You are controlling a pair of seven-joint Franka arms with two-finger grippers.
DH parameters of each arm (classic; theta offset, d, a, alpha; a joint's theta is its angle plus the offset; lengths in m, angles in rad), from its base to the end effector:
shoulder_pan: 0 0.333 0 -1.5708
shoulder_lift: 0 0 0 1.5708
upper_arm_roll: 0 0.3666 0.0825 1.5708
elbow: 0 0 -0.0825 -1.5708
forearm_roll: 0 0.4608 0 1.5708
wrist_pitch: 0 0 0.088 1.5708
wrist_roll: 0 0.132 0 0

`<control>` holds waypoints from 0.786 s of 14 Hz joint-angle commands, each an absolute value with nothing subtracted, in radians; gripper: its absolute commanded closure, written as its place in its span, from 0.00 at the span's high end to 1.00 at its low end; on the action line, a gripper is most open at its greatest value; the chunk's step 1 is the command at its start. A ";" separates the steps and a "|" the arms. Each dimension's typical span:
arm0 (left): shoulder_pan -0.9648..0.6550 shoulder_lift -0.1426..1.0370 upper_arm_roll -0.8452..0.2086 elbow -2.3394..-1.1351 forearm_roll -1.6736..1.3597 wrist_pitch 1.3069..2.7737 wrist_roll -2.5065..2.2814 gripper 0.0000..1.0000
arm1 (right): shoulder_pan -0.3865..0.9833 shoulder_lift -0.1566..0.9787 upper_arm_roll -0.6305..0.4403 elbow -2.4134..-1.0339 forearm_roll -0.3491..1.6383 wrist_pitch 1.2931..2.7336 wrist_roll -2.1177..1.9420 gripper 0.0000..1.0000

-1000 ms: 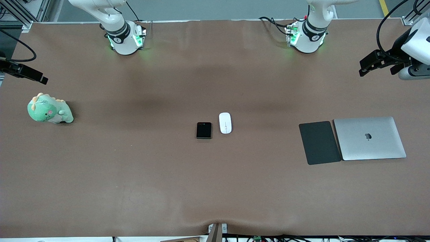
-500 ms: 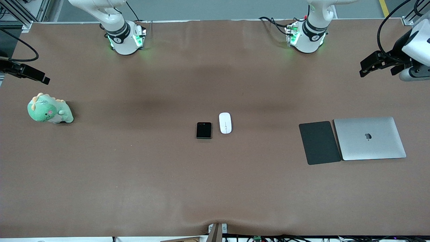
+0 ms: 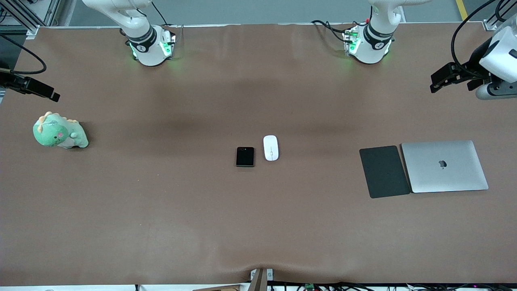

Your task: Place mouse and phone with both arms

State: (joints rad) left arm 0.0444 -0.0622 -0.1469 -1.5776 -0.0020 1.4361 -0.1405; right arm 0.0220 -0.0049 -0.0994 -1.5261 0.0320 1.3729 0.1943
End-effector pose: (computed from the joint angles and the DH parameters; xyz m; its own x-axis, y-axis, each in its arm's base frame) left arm 0.5891 -0.0638 0.6729 0.9962 0.0390 -0.0781 0.0377 -0.9991 -0.0182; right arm 0.6029 -0.0422 0.6618 0.9534 -0.2612 -0.1512 -0.2648 -0.9643 -0.0033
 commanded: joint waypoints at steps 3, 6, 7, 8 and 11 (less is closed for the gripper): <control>0.041 -0.049 -0.187 -1.571 -0.021 1.422 -0.208 1.00 | 0.025 -0.011 -0.098 -1.525 0.031 1.373 0.201 1.00; 0.040 -0.022 -0.238 -1.571 -0.021 1.440 -0.254 1.00 | 0.026 -0.011 -0.098 -1.525 0.031 1.374 0.201 1.00; 0.040 -0.003 -0.254 -1.571 -0.021 1.457 -0.265 1.00 | 0.026 -0.011 -0.098 -1.525 0.032 1.376 0.201 1.00; 0.040 0.014 -0.273 -1.571 -0.021 1.476 -0.268 1.00 | 0.026 -0.011 -0.098 -1.525 0.032 1.376 0.201 1.00; 0.037 0.043 -0.327 -1.611 -0.025 1.587 -0.351 1.00 | 0.032 -0.009 -0.098 -1.525 0.032 1.376 0.201 1.00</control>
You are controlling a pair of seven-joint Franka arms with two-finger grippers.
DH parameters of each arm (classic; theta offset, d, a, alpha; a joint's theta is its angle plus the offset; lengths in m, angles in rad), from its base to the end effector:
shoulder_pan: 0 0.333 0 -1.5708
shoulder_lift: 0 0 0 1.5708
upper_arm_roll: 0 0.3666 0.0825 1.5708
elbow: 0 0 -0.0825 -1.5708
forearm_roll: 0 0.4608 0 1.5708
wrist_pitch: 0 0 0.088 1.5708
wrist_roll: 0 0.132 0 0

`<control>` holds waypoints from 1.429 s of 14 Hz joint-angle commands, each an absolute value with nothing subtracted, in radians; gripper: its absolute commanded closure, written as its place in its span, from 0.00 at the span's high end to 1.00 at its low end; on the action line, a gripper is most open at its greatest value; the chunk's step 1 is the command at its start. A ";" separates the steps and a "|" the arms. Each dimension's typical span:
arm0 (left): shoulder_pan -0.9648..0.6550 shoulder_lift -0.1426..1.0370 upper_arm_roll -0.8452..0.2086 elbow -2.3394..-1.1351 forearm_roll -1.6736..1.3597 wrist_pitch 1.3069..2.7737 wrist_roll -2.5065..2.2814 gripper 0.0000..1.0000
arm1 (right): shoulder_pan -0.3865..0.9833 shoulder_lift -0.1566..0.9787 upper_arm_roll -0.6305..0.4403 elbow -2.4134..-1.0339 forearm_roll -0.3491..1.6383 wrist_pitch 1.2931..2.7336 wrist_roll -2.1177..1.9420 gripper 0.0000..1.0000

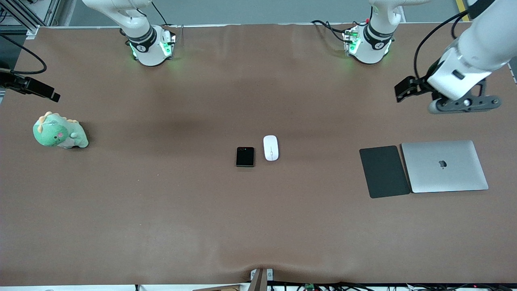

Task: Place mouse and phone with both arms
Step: 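Move the left gripper over the white mouse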

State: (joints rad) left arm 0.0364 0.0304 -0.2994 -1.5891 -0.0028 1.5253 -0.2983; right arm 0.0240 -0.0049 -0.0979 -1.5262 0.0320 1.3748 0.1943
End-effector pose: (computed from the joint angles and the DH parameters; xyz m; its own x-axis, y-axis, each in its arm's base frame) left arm 0.6115 -0.1623 0.6180 0.9951 0.0356 -0.0921 0.0343 -0.9993 -0.0160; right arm 0.6033 -0.0401 0.6618 0.9545 -0.2580 -0.1494 -0.2614 -0.9652 -0.0037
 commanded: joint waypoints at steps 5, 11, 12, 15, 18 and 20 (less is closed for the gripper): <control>0.017 0.150 -0.431 -1.621 -0.006 1.690 -0.527 1.00 | 0.032 -0.009 -0.098 -1.525 0.032 1.376 0.201 1.00; -0.116 0.282 -0.433 -1.621 0.038 1.821 -0.754 1.00 | 0.038 -0.008 -0.098 -1.525 0.032 1.387 0.201 1.00; -0.141 0.304 -0.433 -1.621 0.040 1.842 -0.776 1.00 | 0.041 -0.006 -0.098 -1.523 0.031 1.387 0.201 1.00; -0.215 0.380 -0.433 -1.620 0.096 1.911 -0.877 1.00 | 0.040 -0.006 -0.098 -1.525 0.032 1.390 0.201 1.00; -0.296 0.477 -0.433 -1.618 0.172 1.991 -0.992 1.00 | 0.041 -0.005 -0.098 -1.525 0.032 1.393 0.202 1.00; -0.316 0.547 -0.433 -1.615 0.215 2.057 -1.032 1.00 | 0.041 -0.005 -0.098 -1.525 0.032 1.394 0.202 1.00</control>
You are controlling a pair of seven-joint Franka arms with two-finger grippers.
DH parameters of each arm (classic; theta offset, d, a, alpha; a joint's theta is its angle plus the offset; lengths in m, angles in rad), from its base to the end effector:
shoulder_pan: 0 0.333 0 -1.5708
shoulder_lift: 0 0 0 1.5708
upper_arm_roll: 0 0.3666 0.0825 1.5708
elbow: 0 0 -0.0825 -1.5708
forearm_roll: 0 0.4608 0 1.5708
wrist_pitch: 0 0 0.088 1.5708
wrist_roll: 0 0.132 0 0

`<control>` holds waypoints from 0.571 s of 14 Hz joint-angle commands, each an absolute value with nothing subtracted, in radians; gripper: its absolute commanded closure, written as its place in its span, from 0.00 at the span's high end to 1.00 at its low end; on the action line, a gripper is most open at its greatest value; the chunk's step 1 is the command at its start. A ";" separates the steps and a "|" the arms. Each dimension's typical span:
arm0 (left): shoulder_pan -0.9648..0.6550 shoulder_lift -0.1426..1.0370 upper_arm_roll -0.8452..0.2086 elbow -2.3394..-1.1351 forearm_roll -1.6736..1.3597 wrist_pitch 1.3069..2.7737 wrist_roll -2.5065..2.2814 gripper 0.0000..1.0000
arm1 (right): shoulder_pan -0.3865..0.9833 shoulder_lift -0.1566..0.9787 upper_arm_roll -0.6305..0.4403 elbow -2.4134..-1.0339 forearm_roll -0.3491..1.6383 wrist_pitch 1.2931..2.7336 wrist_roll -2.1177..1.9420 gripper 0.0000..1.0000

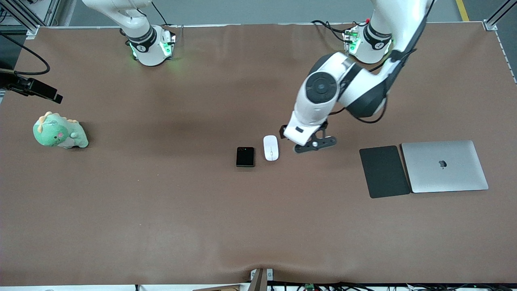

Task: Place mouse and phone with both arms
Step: 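Move the left gripper over the white mouse, then grasp the white mouse with the left gripper while the right gripper reaches out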

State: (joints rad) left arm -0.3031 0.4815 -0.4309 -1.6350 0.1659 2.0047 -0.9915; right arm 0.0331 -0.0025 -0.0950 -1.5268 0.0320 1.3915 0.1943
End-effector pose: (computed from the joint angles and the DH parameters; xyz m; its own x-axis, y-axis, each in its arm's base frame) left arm 0.5903 -0.4681 0.3371 0.9730 0.2181 -0.0760 0.2167 -0.9759 -0.0263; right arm 0.6069 -0.0330 0.6612 0.9594 -0.2472 -0.1361 -0.2503 -0.9682 -0.0060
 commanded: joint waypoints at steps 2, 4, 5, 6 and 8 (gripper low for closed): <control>-0.348 0.601 -0.428 -1.614 0.241 2.132 -1.067 1.00 | 0.041 -0.002 -0.098 -1.525 0.032 1.394 0.202 1.00; -0.362 0.647 -0.428 -1.606 0.282 2.175 -1.139 1.00 | 0.043 0.002 -0.098 -1.525 0.032 1.393 0.202 1.00; -0.367 0.664 -0.429 -1.606 0.293 2.192 -1.149 1.00 | 0.043 0.002 -0.098 -1.525 0.032 1.394 0.202 1.00; -0.376 0.682 -0.428 -1.606 0.291 2.213 -1.150 1.00 | 0.044 0.002 -0.098 -1.525 0.032 1.394 0.202 1.00; -0.391 0.707 -0.425 -1.606 0.296 2.246 -1.152 1.00 | 0.052 0.002 -0.098 -1.525 0.031 1.394 0.202 1.00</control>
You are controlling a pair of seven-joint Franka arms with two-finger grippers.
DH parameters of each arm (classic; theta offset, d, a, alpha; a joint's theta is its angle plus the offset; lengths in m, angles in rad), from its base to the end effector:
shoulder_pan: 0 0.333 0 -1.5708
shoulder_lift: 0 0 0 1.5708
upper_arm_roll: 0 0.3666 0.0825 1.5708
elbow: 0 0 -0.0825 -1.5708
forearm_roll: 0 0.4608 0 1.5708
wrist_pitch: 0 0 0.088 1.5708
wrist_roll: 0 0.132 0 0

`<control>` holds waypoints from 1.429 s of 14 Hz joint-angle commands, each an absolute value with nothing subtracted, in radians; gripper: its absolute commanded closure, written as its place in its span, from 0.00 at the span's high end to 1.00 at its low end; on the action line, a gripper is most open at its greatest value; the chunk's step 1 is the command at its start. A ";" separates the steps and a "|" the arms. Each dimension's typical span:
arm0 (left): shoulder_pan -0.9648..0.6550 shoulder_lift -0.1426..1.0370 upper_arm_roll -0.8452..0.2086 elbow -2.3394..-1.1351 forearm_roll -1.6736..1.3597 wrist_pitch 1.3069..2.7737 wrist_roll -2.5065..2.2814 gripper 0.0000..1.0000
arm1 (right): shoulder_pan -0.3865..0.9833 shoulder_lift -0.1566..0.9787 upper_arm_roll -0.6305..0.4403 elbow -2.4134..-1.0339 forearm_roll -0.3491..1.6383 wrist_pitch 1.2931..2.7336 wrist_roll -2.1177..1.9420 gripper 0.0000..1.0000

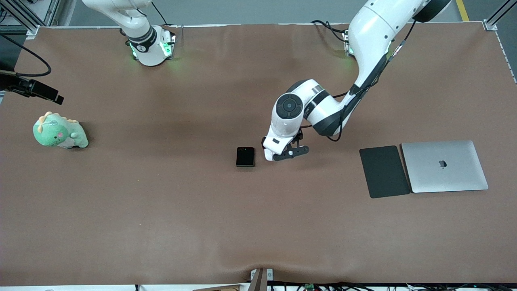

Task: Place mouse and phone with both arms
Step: 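Grasp the white mouse with the left gripper while the right gripper reaches out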

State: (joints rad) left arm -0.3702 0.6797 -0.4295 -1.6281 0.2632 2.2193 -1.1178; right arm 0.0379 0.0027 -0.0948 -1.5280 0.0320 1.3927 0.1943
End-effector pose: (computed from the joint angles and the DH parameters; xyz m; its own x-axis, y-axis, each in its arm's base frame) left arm 0.5747 -0.5198 0.2158 0.9701 0.2350 -0.0600 0.2362 -0.9716 0.0121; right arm 0.6089 -0.0299 0.6575 0.9599 -0.2424 -0.1410 -0.2455 -0.9694 -0.0046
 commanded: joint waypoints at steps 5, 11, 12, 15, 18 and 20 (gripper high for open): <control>-0.405 0.756 -0.419 -1.602 0.298 2.322 -1.152 1.00 | 0.052 0.002 -0.098 -1.525 0.031 1.394 0.202 1.00; -0.426 0.804 -0.411 -1.580 0.345 2.341 -1.152 1.00 | 0.052 0.002 -0.098 -1.525 0.031 1.394 0.202 1.00; -0.426 0.810 -0.411 -1.572 0.347 2.341 -1.151 1.00 | 0.052 0.002 -0.098 -1.525 0.032 1.394 0.202 1.00; -0.428 0.827 -0.411 -1.565 0.376 2.341 -1.152 1.00 | 0.060 0.002 -0.097 -1.522 0.037 1.393 0.204 1.00; -0.428 0.836 -0.411 -1.560 0.377 2.341 -1.150 0.94 | 0.077 0.002 -0.098 -1.519 0.037 1.393 0.204 1.00; -0.436 0.847 -0.411 -1.552 0.377 2.344 -1.150 0.94 | 0.072 0.005 -0.098 -1.519 0.037 1.393 0.204 1.00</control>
